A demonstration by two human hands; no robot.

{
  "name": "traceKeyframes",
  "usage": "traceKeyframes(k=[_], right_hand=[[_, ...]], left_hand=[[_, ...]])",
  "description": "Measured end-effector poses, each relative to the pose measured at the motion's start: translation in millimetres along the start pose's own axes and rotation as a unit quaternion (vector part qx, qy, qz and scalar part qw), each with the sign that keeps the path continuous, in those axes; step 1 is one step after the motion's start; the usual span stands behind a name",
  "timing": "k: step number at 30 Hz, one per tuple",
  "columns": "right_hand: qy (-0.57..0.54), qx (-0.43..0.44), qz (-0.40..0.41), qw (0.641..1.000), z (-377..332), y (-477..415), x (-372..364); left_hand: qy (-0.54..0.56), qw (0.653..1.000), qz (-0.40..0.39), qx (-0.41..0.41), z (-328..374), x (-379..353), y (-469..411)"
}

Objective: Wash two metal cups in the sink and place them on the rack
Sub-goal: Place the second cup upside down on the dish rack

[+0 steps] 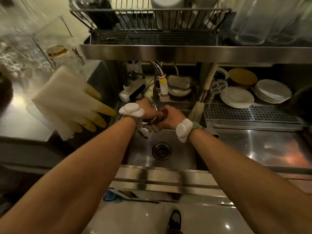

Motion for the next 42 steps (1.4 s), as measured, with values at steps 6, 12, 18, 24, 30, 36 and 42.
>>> traceKeyframes(k=[6, 12, 18, 24, 30, 36, 42], right_hand=[[-0.087, 0.02, 0.036, 0.995, -42, 28, -3], [-0.186, 0.061, 0.047, 0.979, -95, 61, -13], [-0.085, 0.092, 0.17, 0.977, -149, 78, 3], [-0.121, 0.176, 0.205, 0.955, -187, 99, 56], [-0.145, 0.234, 0.273, 0.922, -222, 104, 115], [-0.136, 0.249, 0.284, 0.916, -249, 86, 157], [-0.065, 0.236, 0.289, 0.925, -252, 56, 168]], left_hand=[[0.037, 0.995, 0.088, 0.02, 3, 40, 24], [0.198, 0.956, 0.206, 0.071, -2, 94, 54], [0.317, 0.916, 0.237, 0.066, 3, 137, 81], [0.283, 0.93, 0.226, -0.06, 36, 197, 92], [0.23, 0.913, 0.305, -0.142, 66, 249, 86], [0.216, 0.904, 0.331, -0.162, 91, 285, 66], [0.197, 0.921, 0.309, -0.132, 84, 291, 37]])
Point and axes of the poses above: each hand's wrist, its own y-axis away from the middle knuckle, its own x-axis out of the back of the hand, z = x × y, the point moved 2 cm from there along -y, towards the middle knuckle, and after that the axes turned 15 degrees about -x, right-handed, at the moved point
